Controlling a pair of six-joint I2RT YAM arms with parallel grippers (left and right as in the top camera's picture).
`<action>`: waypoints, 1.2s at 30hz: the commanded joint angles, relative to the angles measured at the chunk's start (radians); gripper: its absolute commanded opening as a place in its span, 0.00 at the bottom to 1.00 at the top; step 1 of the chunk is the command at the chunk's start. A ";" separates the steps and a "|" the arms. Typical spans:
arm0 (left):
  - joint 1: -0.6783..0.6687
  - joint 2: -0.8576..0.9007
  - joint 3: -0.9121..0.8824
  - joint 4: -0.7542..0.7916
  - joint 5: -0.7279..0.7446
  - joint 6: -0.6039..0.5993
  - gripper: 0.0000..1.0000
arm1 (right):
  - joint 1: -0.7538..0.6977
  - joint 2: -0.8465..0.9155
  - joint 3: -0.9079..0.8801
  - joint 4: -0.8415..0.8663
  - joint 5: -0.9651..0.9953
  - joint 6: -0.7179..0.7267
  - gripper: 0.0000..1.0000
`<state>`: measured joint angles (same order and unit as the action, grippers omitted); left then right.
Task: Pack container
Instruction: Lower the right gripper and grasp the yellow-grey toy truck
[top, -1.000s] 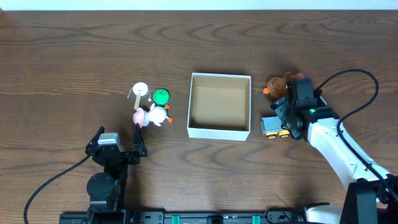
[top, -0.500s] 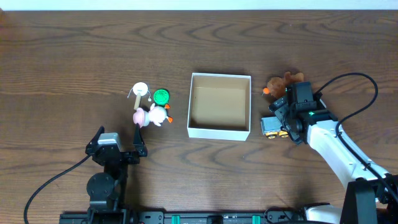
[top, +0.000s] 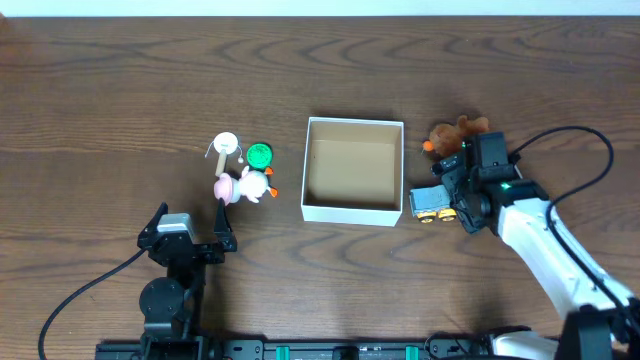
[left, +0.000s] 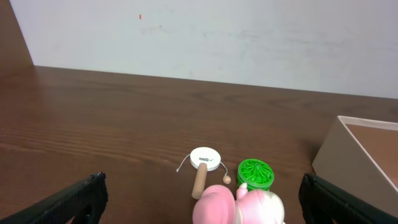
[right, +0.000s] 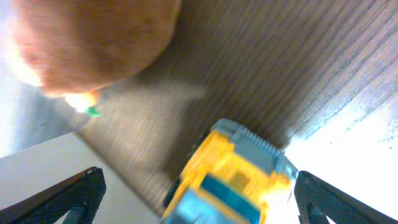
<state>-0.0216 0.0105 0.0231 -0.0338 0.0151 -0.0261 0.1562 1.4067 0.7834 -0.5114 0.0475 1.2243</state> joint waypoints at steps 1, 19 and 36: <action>0.004 -0.005 -0.019 -0.038 -0.027 -0.004 0.98 | 0.007 -0.087 0.000 -0.006 -0.027 0.021 0.99; 0.005 -0.005 -0.019 -0.038 -0.027 -0.004 0.98 | 0.147 -0.108 0.000 -0.047 0.018 0.196 0.99; 0.004 -0.005 -0.019 -0.038 -0.027 -0.004 0.98 | 0.152 0.072 -0.001 -0.035 0.092 0.196 0.99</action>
<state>-0.0216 0.0105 0.0231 -0.0341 0.0151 -0.0261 0.2962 1.4406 0.7834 -0.5560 0.1078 1.4063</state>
